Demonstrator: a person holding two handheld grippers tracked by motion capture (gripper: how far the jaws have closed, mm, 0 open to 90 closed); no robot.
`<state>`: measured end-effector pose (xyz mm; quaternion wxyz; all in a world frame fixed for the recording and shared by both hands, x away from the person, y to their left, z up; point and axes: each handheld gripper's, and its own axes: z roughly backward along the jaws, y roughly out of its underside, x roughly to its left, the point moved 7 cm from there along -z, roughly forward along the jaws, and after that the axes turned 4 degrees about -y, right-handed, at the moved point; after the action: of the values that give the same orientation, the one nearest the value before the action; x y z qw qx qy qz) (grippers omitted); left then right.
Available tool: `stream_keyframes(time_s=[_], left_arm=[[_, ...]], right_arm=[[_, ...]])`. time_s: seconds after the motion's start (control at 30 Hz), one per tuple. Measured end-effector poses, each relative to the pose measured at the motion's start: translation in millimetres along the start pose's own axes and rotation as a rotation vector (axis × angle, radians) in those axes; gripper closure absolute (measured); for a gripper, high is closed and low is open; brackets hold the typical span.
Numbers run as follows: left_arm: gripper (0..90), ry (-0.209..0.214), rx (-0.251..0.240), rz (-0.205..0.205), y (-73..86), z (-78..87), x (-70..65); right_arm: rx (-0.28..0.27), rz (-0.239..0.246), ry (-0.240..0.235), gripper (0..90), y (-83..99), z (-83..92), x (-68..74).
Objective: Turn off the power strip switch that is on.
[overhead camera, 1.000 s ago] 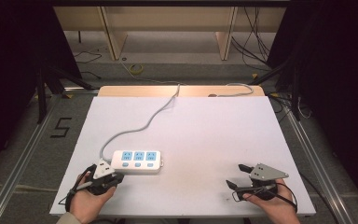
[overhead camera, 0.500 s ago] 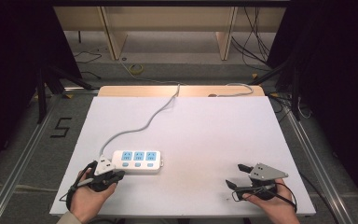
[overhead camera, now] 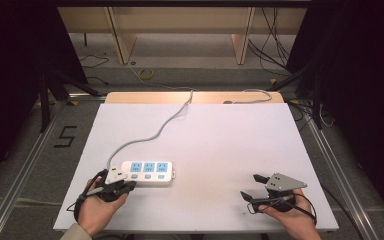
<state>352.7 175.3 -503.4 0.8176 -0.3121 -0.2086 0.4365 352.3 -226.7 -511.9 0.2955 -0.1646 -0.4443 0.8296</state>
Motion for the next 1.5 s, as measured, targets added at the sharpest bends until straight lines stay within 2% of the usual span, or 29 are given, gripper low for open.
stream_keyframes(time_s=[0.73, 1.5], left_arm=[[89.7, 0.006, 0.015, 0.002, -8.2, -0.4, 5.6], [89.7, 0.015, 0.025, -0.005, -19.5, -5.0, 2.6]], right_arm=[[-0.001, -0.008, -0.02, 27.9, -2.4, -4.0, 1.8], [0.004, -0.005, -0.022, 28.1, -1.8, -5.1, 1.9]])
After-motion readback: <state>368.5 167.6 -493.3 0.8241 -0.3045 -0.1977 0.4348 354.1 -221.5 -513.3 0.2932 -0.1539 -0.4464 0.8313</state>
